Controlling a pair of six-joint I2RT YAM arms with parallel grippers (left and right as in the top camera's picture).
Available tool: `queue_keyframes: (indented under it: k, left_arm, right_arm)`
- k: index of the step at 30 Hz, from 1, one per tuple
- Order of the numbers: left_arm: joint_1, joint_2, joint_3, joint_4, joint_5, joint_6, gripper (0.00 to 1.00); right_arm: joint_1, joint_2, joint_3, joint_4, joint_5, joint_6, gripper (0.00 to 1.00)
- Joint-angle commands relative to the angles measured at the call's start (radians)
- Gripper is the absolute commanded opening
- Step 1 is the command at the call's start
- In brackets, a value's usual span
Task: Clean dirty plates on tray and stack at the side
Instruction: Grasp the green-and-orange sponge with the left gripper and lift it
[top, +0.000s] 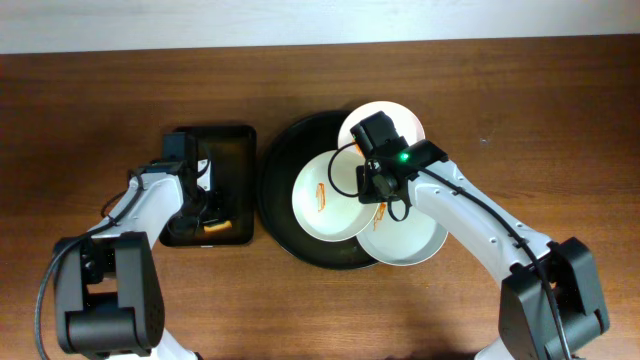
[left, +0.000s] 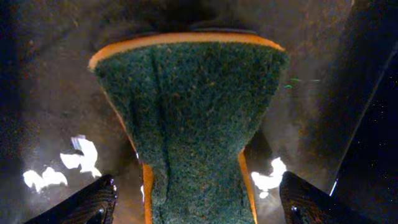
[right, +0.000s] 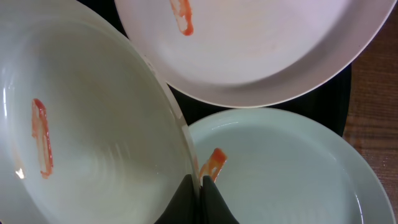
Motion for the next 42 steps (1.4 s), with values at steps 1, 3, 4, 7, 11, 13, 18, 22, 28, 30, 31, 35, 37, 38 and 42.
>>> queue_keyframes:
  k: [1, 3, 4, 7, 11, 13, 18, 22, 28, 30, 31, 35, 37, 38, 42]
  left_arm:
    - [-0.017, 0.011, -0.070, 0.078, 0.018, -0.018, 0.83]
    - [-0.024, 0.011, -0.088, 0.110, 0.018, -0.018, 0.72]
    - [-0.024, 0.011, -0.087, 0.116, 0.018, -0.017, 0.54]
    - [-0.023, 0.010, -0.054, 0.092, 0.018, -0.017, 0.00]
    - [-0.017, -0.029, 0.120, -0.093, 0.018, -0.017, 0.00]
    - [-0.017, -0.061, 0.196, -0.173, 0.018, -0.017, 0.00]
    - [-0.021, -0.169, 0.270, -0.259, 0.018, -0.017, 0.00]
    - [-0.021, -0.186, 0.265, -0.280, 0.019, -0.016, 0.00]
    - [-0.029, -0.186, 0.261, -0.256, 0.019, 0.076, 0.00]
    - [-0.038, -0.185, 0.261, -0.253, 0.019, 0.095, 0.00]
    - [-0.040, -0.185, 0.261, -0.253, 0.020, 0.095, 0.00]
    - [-0.044, -0.186, 0.254, -0.250, 0.109, 0.095, 0.00]
    - [-0.050, -0.185, 0.239, -0.212, 0.028, 0.089, 0.00]
    - [-0.049, -0.185, 0.238, -0.213, 0.023, 0.079, 0.00]
    - [-0.050, -0.185, 0.233, -0.184, 0.038, 0.031, 0.00]
  right_arm:
    - [0.004, -0.034, 0.019, 0.002, 0.016, -0.006, 0.04]
    - [0.004, -0.034, 0.019, 0.002, 0.016, -0.006, 0.04]
    - [0.004, -0.034, 0.019, 0.003, 0.016, -0.006, 0.04]
    - [0.004, -0.034, 0.019, 0.007, 0.016, -0.007, 0.04]
    - [0.004, -0.039, 0.055, -0.011, 0.016, -0.008, 0.04]
    - [0.004, -0.040, 0.074, -0.021, 0.015, -0.033, 0.04]
    - [0.005, -0.042, 0.123, -0.064, 0.017, -0.089, 0.04]
    - [0.005, -0.042, 0.228, -0.169, 0.069, -0.123, 0.04]
    - [0.005, -0.041, 0.279, -0.241, 0.188, -0.122, 0.04]
    - [0.011, -0.041, 0.279, -0.241, 0.192, -0.122, 0.04]
    - [0.018, -0.041, 0.279, -0.245, 0.201, -0.117, 0.04]
    - [0.068, -0.041, 0.277, -0.248, 0.267, -0.067, 0.04]
    - [0.089, -0.041, 0.277, -0.244, 0.290, -0.066, 0.04]
    - [0.093, -0.041, 0.277, -0.241, 0.293, -0.066, 0.04]
    - [0.094, -0.041, 0.277, -0.238, 0.291, 0.007, 0.04]
